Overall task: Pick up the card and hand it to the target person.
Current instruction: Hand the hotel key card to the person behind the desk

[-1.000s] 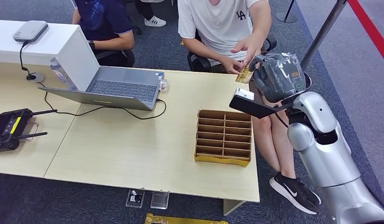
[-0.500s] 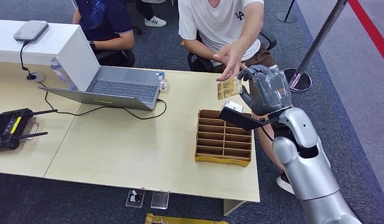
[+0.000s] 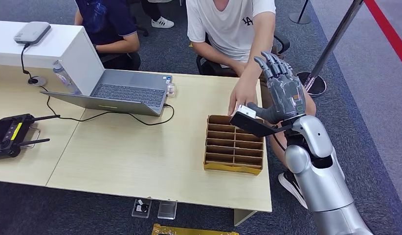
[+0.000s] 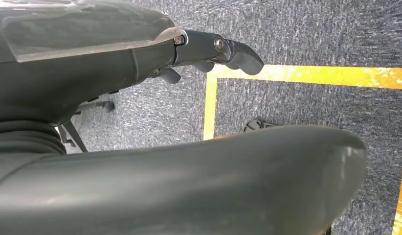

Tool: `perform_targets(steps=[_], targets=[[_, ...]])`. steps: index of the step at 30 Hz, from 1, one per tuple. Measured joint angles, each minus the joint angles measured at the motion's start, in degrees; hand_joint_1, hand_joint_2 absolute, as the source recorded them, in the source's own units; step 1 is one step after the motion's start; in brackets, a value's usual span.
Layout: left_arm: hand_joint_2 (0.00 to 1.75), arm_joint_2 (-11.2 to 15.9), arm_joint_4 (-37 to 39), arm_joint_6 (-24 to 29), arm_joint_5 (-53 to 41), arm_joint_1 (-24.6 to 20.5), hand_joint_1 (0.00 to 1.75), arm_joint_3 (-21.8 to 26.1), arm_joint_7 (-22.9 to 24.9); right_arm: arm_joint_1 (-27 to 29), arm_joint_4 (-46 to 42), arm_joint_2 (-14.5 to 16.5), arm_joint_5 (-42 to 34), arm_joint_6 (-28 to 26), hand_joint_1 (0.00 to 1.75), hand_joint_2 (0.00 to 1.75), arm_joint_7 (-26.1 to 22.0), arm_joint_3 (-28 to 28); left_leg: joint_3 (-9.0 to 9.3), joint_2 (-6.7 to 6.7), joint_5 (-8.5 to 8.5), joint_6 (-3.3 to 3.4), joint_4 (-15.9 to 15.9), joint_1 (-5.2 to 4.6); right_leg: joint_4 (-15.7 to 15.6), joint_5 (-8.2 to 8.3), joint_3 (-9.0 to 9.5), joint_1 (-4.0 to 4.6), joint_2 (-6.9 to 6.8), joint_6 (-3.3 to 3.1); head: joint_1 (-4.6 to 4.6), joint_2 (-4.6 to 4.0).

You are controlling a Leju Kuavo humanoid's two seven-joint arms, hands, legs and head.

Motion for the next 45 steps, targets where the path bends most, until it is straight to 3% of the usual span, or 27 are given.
perform_targets(steps=[32,45], targets=[[0.00,-0.3,0.0,0.0,-0.8,0.0,0.00,0.0,0.3,1.4,0.0,-0.1,0.7,0.4,0.00,1.75,-1.1,-1.9,0.01,0.00,0.00,0.00,0.0,0.00,0.0,0.00,-0.01,0.00,0.00,0.00,-0.01,0.00],[0.00,-0.3,0.0,0.2,-0.9,0.0,0.00,0.0,0.7,2.4,2.7,-0.5,1.9,-5.4,0.00,1.75,-1.2,-8.3,0.00,-0.01,0.00,0.00,0.0,0.00,0.0,0.00,0.00,0.00,-0.01,0.00,-0.02,0.00]])
